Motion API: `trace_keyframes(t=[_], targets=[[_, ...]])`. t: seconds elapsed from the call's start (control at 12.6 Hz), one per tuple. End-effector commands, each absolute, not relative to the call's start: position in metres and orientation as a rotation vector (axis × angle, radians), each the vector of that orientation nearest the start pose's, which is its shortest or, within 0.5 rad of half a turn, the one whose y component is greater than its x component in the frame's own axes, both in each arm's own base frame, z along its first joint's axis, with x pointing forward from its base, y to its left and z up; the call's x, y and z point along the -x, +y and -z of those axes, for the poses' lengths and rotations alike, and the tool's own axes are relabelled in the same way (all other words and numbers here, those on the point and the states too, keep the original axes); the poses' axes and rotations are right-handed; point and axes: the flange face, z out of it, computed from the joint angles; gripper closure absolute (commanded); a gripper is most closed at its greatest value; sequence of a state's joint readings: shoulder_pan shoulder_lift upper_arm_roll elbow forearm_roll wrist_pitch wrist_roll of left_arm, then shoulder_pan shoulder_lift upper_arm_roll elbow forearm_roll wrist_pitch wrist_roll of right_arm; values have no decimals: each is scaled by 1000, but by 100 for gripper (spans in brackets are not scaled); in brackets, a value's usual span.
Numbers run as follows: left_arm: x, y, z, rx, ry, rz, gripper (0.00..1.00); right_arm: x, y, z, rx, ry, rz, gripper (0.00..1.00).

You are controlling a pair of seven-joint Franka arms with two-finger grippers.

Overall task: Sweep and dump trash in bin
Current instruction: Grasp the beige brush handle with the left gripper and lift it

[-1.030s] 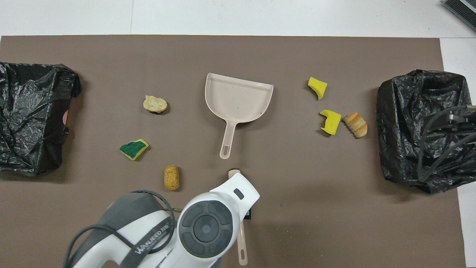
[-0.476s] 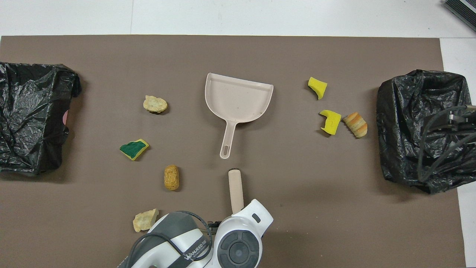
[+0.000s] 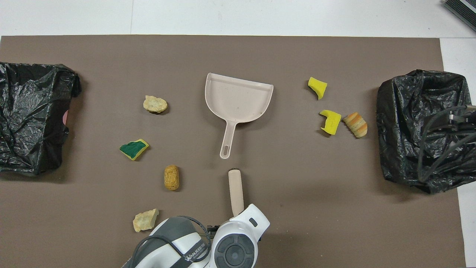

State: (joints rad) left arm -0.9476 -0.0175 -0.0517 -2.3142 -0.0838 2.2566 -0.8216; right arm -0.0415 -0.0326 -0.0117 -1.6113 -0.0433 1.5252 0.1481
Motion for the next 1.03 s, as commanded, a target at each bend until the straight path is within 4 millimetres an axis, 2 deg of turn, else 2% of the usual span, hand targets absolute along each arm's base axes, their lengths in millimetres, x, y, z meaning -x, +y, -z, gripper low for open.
trace_keyframes(t=[0.0, 0.55, 0.63, 0.71, 0.79, 0.87, 0.95], targets=[[-257, -430, -329, 3154, 221, -123, 0, -532, -34, -623, 3150, 289, -74, 0], [-259, -433, -335, 3160, 203, -119, 0, -530, -35, -622, 3151, 294, -88, 0], [-260, -432, -335, 3161, 186, -119, 16, -531, -38, -623, 3150, 301, -74, 0], [-260, -432, -336, 3160, 189, -121, 36, -531, -36, -623, 3150, 299, -74, 0], [-260, -433, -337, 3162, 201, -118, 62, -531, -35, -623, 3151, 294, -74, 0], [-262, -433, -339, 3165, 224, -113, 84, -532, -34, -623, 3151, 292, -74, 0], [-265, -433, -342, 3170, 220, -109, 95, -532, -34, -623, 3151, 291, -74, 0]])
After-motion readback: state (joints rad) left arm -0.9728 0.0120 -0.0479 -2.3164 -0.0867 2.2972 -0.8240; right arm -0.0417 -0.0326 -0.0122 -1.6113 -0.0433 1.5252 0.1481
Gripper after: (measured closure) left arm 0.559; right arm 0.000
